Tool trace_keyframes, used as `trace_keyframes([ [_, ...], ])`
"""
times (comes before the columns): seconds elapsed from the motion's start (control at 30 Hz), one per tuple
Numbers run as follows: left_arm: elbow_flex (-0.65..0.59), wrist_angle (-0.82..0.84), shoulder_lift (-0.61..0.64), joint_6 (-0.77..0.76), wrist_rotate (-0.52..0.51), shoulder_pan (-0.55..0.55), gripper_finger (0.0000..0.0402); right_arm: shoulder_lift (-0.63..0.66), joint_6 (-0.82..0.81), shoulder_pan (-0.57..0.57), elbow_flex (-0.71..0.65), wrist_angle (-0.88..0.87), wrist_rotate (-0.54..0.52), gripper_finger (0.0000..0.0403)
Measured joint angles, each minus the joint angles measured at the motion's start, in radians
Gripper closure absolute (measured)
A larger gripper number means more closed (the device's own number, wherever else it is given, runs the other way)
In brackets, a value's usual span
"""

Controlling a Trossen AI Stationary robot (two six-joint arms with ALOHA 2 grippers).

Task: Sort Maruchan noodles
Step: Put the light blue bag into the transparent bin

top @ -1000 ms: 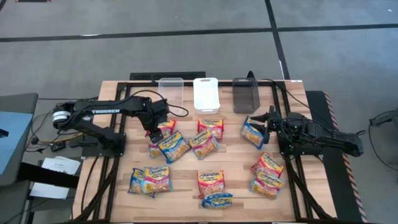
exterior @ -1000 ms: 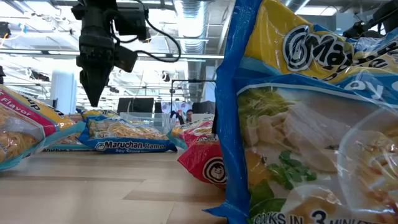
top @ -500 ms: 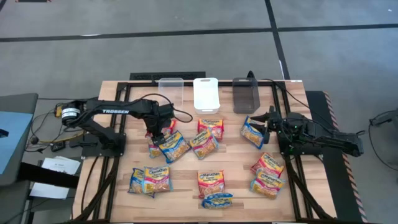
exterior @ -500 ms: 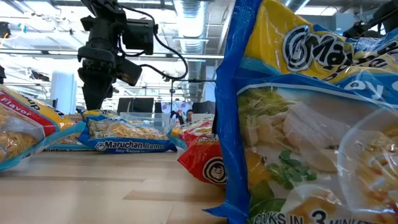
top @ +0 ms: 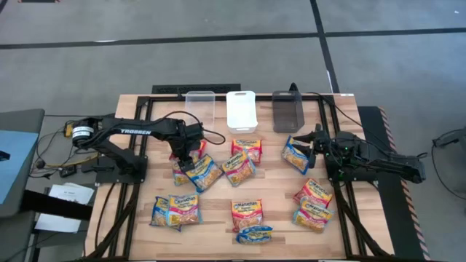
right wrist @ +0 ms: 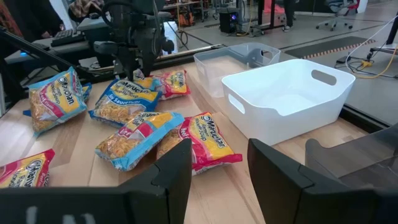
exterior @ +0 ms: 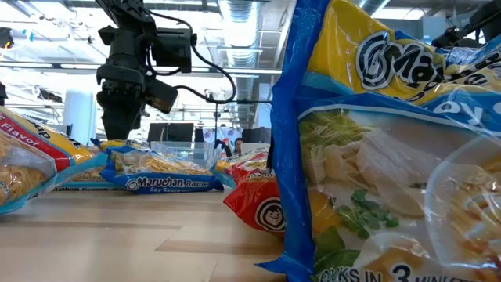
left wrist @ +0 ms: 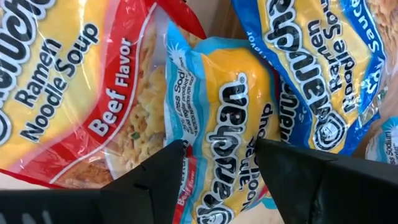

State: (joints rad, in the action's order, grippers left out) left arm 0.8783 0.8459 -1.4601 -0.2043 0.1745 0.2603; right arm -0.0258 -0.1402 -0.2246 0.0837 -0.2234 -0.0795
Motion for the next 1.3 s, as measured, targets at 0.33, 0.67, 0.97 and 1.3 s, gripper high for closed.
trace_keyframes([
  [0.33,0.000,0.000,0.000,0.003,-0.023,-0.001,0.0281,0.000,0.000,0.000,0.000,0.000,0.000,0.0223],
  [0.67,0.000,-0.008,0.001,0.025,-0.022,-0.001,0.0396,0.000,0.000,0.000,0.000,0.000,0.000,0.0223],
  [0.97,0.000,-0.008,0.002,0.025,-0.010,-0.004,0.0401,0.000,0.000,0.000,0.000,0.000,0.000,0.0223],
  [1.3,0.043,0.001,0.003,0.019,-0.077,-0.068,0.0401,0.000,0.000,0.000,0.000,0.000,0.000,0.0223],
])
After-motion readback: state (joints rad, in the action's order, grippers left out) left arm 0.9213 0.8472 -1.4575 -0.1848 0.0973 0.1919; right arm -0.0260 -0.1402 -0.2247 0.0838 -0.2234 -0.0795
